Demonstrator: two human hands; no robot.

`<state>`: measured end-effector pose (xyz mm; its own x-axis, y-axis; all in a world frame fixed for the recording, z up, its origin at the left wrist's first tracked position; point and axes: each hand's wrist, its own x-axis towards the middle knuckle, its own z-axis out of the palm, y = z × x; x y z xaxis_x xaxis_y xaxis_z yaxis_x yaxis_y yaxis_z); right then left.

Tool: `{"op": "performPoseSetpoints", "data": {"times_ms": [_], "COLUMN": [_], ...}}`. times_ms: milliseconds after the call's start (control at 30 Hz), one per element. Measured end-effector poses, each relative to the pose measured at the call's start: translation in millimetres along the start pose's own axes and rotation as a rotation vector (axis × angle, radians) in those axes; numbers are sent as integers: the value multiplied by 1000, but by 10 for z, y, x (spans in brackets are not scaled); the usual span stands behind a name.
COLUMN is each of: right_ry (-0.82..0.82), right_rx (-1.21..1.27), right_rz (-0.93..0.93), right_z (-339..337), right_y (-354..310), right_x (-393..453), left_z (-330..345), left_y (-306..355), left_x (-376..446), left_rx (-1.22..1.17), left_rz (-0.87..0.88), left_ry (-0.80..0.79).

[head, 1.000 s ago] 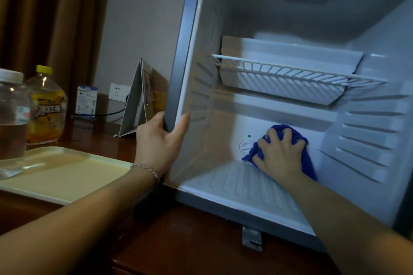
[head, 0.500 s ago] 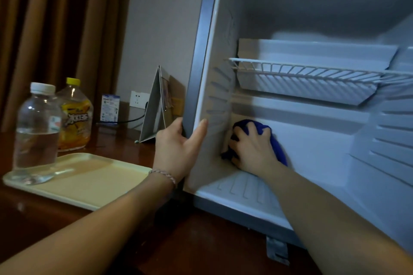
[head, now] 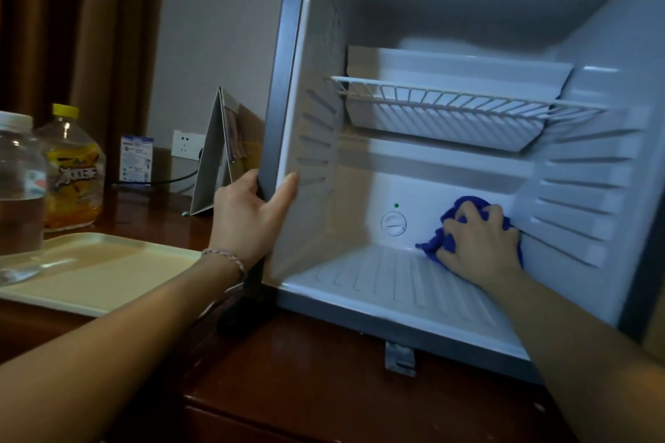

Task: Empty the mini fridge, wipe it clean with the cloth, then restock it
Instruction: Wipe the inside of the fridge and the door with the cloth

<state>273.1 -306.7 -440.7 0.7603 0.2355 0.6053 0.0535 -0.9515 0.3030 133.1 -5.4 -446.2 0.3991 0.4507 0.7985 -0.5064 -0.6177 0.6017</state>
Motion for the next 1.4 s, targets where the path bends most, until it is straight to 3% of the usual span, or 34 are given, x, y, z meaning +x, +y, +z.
{"op": "performPoseSetpoints", "data": {"times_ms": [100,200,400,533,700,967,1167,1400], "right_ry": [-45,-37,92,133,102,45,187,221], "right_rx": [59,238,1006,1410,1427,1579,1722,1749], "right_rz": [71,30,-212,-60,-72,-2,356,509], "right_z": [-41,-130,-557,-627,-512,-659,-930,-1012], "right_y": [-8,-184,-1314,-1712,-1710,-1786,-2146,-2212], "right_x": [-46,-54,-79,28,116,-60,-309,-264], "left_z": [17,-9,-101,-145,-36,88,104,115], "left_y": [-39,-48,-24,161,593,611,604,619], "left_x": [-4,-3,107,363,884,846,836,806], "left_rx": [28,-29,-45,-154,-213,-183,-115,-108], "left_rz": [-14,-24,-23,-58,-45,14,19,26], "left_ry": [24,-49,-226,-270,-103,-19,44,61]}}
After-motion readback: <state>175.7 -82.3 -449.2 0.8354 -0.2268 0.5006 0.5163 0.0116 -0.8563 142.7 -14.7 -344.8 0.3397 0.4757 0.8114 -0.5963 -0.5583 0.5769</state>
